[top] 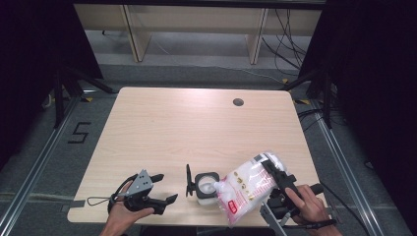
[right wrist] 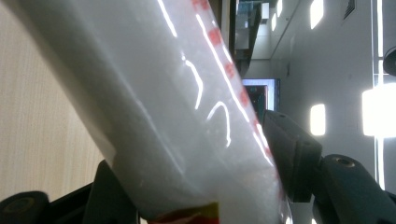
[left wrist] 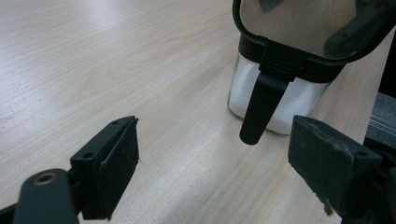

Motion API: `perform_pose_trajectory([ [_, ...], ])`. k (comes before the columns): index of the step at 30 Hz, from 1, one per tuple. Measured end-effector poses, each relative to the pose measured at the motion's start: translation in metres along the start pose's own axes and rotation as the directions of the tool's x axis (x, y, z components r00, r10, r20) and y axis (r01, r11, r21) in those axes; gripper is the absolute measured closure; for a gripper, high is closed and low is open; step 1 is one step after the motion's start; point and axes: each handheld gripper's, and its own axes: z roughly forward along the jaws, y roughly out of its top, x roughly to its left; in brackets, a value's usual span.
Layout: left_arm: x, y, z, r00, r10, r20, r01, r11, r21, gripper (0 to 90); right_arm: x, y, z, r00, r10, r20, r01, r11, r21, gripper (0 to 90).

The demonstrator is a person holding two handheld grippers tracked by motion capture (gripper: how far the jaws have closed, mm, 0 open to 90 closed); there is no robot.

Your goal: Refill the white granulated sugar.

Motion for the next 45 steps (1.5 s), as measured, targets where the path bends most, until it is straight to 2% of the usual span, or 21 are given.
perform_pose_trajectory([
  [5,0.0,0.0,0.0,1.0,0.001,-0.001,-0.001,1.0,0.001,15.8,0.0,0.0,0.0,1.0,0.0,-0.002,0.0,1.0,-0.005,45.3],
  [6,0.0,0.0,0.0,1.0,0.007,-0.003,-0.007,1.0,0.005,15.8,0.003,0.0,0.0,0.9994,0.033,0.005,-0.033,0.999,-0.012,45.3],
  [7,0.0,0.0,0.0,1.0,0.002,-0.001,-0.002,1.0,0.002,15.8,-0.001,0.001,0.0,1.0,-0.003,0.004,0.003,1.0,-0.013,45.3],
  [8,0.001,0.0,0.0,1.0,-0.001,0.004,0.001,1.0,-0.005,15.8,0.003,0.0,0.001,0.9981,0.062,-0.01,-0.062,0.998,-0.021,45.3],
  [12,0.001,0.0,0.0,1.0,0.001,0.006,-0.001,1.0,-0.003,15.8,-0.001,0.0,0.001,0.9999,0.01,-0.007,-0.01,1.0,-0.018,45.3],
  [14,0.0,0.0,0.0,1.0,-0.002,0.004,0.002,1.0,-0.004,15.8,0.004,-0.002,0.002,0.9977,0.064,-0.024,-0.065,0.998,-0.016,45.3],
  [16,0.001,0.0,0.0,1.0,0.0,0.006,0.0,1.0,-0.004,15.8,0.0,-0.002,0.001,0.9997,0.022,-0.014,-0.023,1.0,-0.016,45.3],
  [18,0.001,0.0,0.0,1.0,-0.002,0.003,0.002,1.0,-0.005,15.8,0.003,-0.003,0.002,0.9984,0.053,-0.018,-0.053,0.998,-0.015,45.3],
  [19,0.0,0.0,0.0,1.0,-0.004,0.004,0.004,1.0,-0.005,15.8,0.001,-0.002,0.001,0.9996,0.024,-0.016,-0.024,1.0,-0.014,45.3],
  [20,0.0,0.0,0.0,1.0,-0.001,0.002,0.001,1.0,-0.002,15.8,0.004,-0.003,0.002,0.9979,0.06,-0.025,-0.061,0.998,-0.013,45.3],
  [22,0.0,0.0,0.0,1.0,0.001,0.001,-0.001,1.0,0.001,15.8,0.0,-0.002,0.001,0.9998,0.02,-0.008,-0.02,1.0,-0.019,45.3],
  [27,0.001,0.0,0.001,0.9999,0.015,0.006,-0.015,0.9999,0.0,15.8,-0.002,-0.003,0.0,0.9997,0.026,-0.003,-0.026,1.0,-0.016,45.3],
  [29,0.002,0.0,0.001,0.9996,0.027,0.01,-0.027,0.9996,-0.001,15.8,0.002,-0.004,0.001,0.9982,0.059,-0.011,-0.059,0.998,-0.01,45.4],
  [31,0.002,0.0,0.001,0.9996,0.026,0.009,-0.026,0.9997,-0.001,15.8,0.0,-0.004,0.001,0.9996,0.027,-0.004,-0.027,1.0,-0.016,45.3],
  [32,0.002,0.0,0.001,0.9997,0.025,0.009,-0.025,0.9997,-0.001,15.8,0.004,-0.005,0.002,0.9967,0.079,-0.018,-0.079,0.997,-0.009,45.3],
  [37,0.002,0.0,0.0,0.9998,0.015,0.009,-0.015,0.9999,0.004,15.8,0.002,-0.006,0.002,0.9985,0.048,-0.024,-0.049,0.998,-0.026,45.3],
  [38,0.0,-0.001,0.001,1.0,-0.006,0.006,0.006,1.0,-0.001,15.8,0.006,-0.007,0.002,0.9944,0.099,-0.036,-0.1,0.995,-0.017,45.3],
  [42,0.0,0.0,0.0,1.0,0.001,0.001,-0.001,1.0,0.002,15.8,0.005,-0.009,0.005,0.9937,0.095,-0.059,-0.096,0.995,-0.019,45.6],
  [43,0.0,0.0,0.0,1.0,0.0,0.001,0.0,1.0,0.0,15.8,0.008,-0.01,0.005,0.9909,0.117,-0.068,-0.118,0.993,-0.014,46.0],
  [44,0.0,0.0,0.0,1.0,-0.001,0.0,0.001,1.0,-0.001,15.8,0.01,-0.01,0.006,0.9908,0.114,-0.072,-0.115,0.993,-0.007,46.4],
  [45,0.0,0.0,0.001,1.0,-0.003,0.005,0.003,1.0,-0.003,15.8,0.008,-0.011,0.007,0.9946,0.069,-0.077,-0.071,0.997,-0.013,46.7],
])
